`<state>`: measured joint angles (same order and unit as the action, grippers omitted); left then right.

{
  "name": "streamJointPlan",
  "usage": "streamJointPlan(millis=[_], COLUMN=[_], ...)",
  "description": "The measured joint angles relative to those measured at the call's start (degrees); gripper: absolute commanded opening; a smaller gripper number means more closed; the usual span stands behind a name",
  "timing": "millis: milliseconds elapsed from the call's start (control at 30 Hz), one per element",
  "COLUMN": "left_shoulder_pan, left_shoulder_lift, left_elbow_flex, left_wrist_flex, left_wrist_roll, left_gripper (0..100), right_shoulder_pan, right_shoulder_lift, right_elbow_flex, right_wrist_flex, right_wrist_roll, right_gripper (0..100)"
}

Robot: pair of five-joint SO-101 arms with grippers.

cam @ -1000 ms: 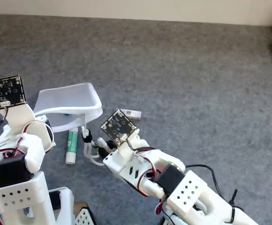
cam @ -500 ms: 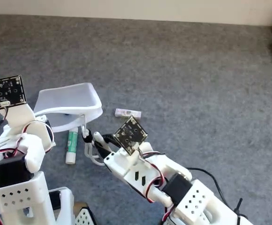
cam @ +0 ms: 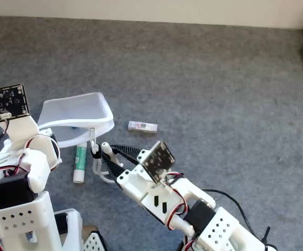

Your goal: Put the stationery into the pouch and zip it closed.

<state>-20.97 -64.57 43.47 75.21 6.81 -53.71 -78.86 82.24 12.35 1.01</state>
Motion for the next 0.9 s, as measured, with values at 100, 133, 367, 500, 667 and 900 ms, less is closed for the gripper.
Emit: streamJointPlan(millis=[100,133,367,500,667,900], left_shoulder_pan=[0.0,0.0,0.0,0.1,3.8,5.7], left_shoulder_lift=[0.0,0.0,0.0,0.0,0.0,0.1], left_elbow_flex=[0.0,0.0,0.0,0.0,0.0,-5.9], left_wrist_flex=[0.0,0.0,0.0,0.0,0.0,3.8], left_wrist_roll=[0.0,0.0,0.0,0.0,0.0,-1.0], left_gripper=[1,1,1,1,1,1], right_shoulder_pan=[0.1,0.1,0.1,0.1,0.1,0.1], right_shoulder_lift=[-3.4,-4.7,-11.1,-14.0,-17.7,-24.4], right_elbow_flex=[2.8,3.5,4.5,4.5,4.5,4.5], right_wrist_flex=[-3.4,-4.2,-5.7,-5.7,-5.7,-5.7], right_wrist_roll=[0.0,0.0,0.0,0.0,0.0,0.0], right_gripper=[0.5,0.5,0.5,0.5,0.5,0.5])
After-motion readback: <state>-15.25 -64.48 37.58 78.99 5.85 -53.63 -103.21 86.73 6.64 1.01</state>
